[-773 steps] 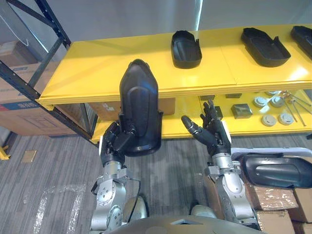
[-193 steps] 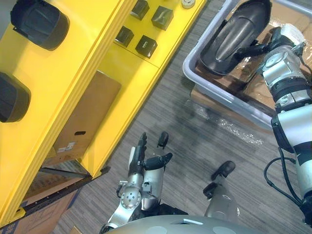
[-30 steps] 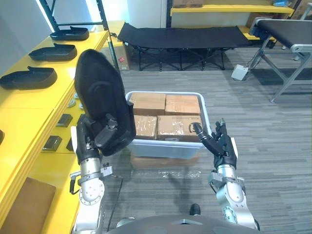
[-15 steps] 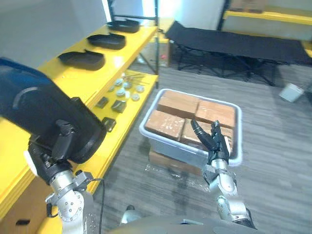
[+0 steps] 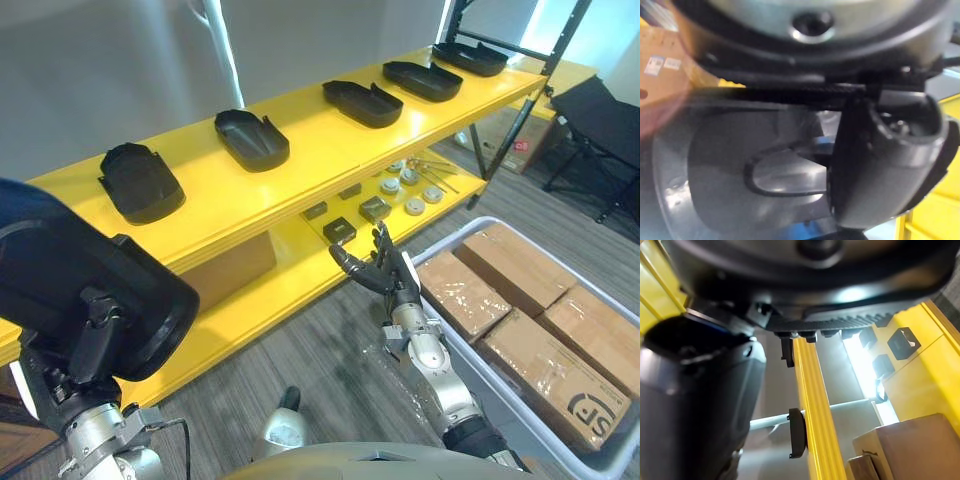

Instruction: Walk over and take three plastic housings, then place them on the shelf

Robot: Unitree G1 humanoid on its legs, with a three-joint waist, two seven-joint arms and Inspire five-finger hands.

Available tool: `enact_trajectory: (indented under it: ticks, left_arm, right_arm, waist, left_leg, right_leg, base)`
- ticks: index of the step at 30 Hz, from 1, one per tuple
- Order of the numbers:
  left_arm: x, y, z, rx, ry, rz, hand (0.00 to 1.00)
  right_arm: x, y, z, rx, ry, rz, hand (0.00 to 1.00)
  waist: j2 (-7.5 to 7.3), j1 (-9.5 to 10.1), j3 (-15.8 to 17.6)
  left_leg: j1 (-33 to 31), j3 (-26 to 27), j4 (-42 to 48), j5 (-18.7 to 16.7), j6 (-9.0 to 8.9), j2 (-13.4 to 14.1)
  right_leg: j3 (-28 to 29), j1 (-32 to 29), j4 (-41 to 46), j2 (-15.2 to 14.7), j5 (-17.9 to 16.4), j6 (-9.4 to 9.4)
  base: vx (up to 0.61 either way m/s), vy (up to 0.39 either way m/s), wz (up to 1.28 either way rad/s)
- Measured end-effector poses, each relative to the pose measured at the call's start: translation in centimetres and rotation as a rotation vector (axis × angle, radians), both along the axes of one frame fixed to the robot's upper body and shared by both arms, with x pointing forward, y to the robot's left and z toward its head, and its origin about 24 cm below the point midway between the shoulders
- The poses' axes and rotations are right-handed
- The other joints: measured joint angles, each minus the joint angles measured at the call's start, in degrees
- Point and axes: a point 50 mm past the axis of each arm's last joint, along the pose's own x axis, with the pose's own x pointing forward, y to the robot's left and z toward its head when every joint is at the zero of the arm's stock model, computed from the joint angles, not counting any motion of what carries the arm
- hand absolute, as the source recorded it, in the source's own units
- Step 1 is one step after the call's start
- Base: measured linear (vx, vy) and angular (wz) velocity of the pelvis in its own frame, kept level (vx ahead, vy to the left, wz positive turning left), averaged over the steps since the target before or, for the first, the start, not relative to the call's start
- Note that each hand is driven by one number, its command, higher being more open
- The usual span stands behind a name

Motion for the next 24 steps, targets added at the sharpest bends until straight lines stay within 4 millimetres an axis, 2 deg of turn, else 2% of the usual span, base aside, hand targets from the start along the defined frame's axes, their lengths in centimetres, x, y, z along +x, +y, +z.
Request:
enact_trajectory:
  ticks: [2, 3, 4, 6, 9, 14, 16, 19, 21, 22, 24]
  left_arm:
    - [1.2, -1.0, 0.1, -0.014, -0.024, -0.079, 0.0]
    - [2.5, -1.9, 0.3, -0.015, -0.054, -0.161, 0.0]
    - [3.7, -2.8, 0.5, -0.008, -0.084, -0.247, 0.0]
    - [4.8, -3.7, 0.9, 0.003, -0.113, -0.32, 0.0]
    - [5.9, -4.7, 1.5, 0.033, -0.145, -0.397, 0.0]
    - [5.9, -4.6, 1.7, 0.092, -0.138, -0.474, 0.0]
    - [6.0, -4.5, 1.8, 0.114, -0.134, -0.497, 0.0]
    - [6.0, -4.1, 1.9, 0.139, -0.122, -0.497, 0.0]
    - [5.9, -3.5, 2.0, 0.155, -0.12, -0.478, 0.0]
    - [5.8, -3.2, 2.1, 0.164, -0.119, -0.469, 0.0]
    - [5.8, -2.7, 2.2, 0.184, -0.108, -0.458, 0.0]
  right_arm:
    - [-0.2, -0.4, 0.1, 0.003, -0.006, -0.019, 1.0]
    - [-0.9, -1.4, 0.0, 0.008, -0.006, -0.06, 1.0]
    - [-2.0, -2.6, -0.3, 0.007, 0.002, -0.102, 1.0]
    - [-2.9, -3.8, -0.7, 0.012, 0.015, -0.141, 1.0]
    - [-3.0, -5.4, -0.7, -0.023, 0.012, -0.174, 1.0]
    - [-2.7, -5.5, 0.2, -0.04, -0.039, -0.105, 1.0]
    - [-2.2, -5.1, 0.8, -0.033, -0.07, -0.078, 1.0]
    - [-1.9, -5.1, 1.1, -0.002, -0.089, -0.068, 1.0]
    - [-1.8, -5.2, 1.3, 0.013, -0.105, -0.089, 1.0]
    - [-1.8, -5.3, 1.4, 0.019, -0.109, -0.102, 1.0]
    - [-2.0, -5.7, 1.2, 0.041, -0.101, -0.149, 1.0]
  waist:
    - [0.02, -2.31, 0.7]
    - [-0.13, -4.21, 1.2]
    - [-0.1, -5.75, 1.3]
    - [0.13, -6.65, 1.5]
    - [1.26, -7.65, 2.9]
    - [1.48, -7.83, 4.0]
    - [1.38, -7.76, 5.2]
    - [1.13, -7.42, 6.3]
    - [0.38, -7.43, 7.1]
    - [0.05, -7.38, 7.3]
    - [-1.11, -6.93, 7.1]
  left_leg:
    - [-1.1, -0.3, 0.0, 0.2, 0.4, -0.1]
    - [-1.8, -2.3, -0.2, 0.7, 0.96, -0.8]
    - [-2.5, -4.3, -0.9, 1.6, 1.11, -1.6]
    - [-3.2, -5.2, -1.7, 2.5, 0.92, -1.7]
    - [-3.9, -6.4, -1.6, 3.9, 0.41, -1.4]
    - [-1.9, -6.3, -1.3, 3.9, 0.49, -1.4]
    - [-1.8, -5.9, 0.8, 2.5, 0.85, -1.6]
    - [-3.3, -5.1, 7.5, -1.8, 1.16, -3.0]
    - [-4.3, -4.2, 12.9, -5.1, 1.39, -5.0]
    - [-5.3, -3.8, 16.3, -7.2, 2.11, -6.0]
    - [-6.1, -1.3, 23.1, -12.6, 5.14, -8.5]
  right_leg:
    - [6.5, -2.5, 2.7, 0.2, -3.1, 0.06]
    - [11.7, -4.3, 4.8, 0.9, -5.9, -0.28]
    - [14.5, -5.4, 6.8, 1.4, -8.3, -0.65]
    - [15.0, -6.8, 9.3, 1.3, -9.8, -0.98]
    - [15.1, -8.0, 12.1, 1.3, -10.8, -0.99]
    - [15.7, -6.3, 13.7, 1.1, -12.8, -1.58]
    - [16.7, -6.4, 15.6, 0.4, -14.4, -1.87]
    - [18.3, -6.5, 18.9, -1.5, -16.8, -1.08]
    - [19.0, -6.1, 21.2, -4.3, -18.3, -0.06]
    - [19.6, -5.9, 22.2, -5.7, -18.9, 0.46]
    - [19.8, -3.3, 22.1, -8.0, -18.8, 0.91]
  base:
    - [-0.06, 0.015, 0.1]
    - [-0.14, -0.05, 0.78]
    - [-0.14, -0.071, 0.82]
    - [-0.07, -0.082, 0.42]
    - [-0.03, -0.062, 0.13]
    - [-0.04, -0.036, 0.07]
    - [-0.08, 0.005, -0.08]
    - [-0.06, 0.042, -0.08]
    - [0.01, 0.109, -0.04]
    - [0.05, 0.167, -0.12]
    - [0.13, 0.203, -0.05]
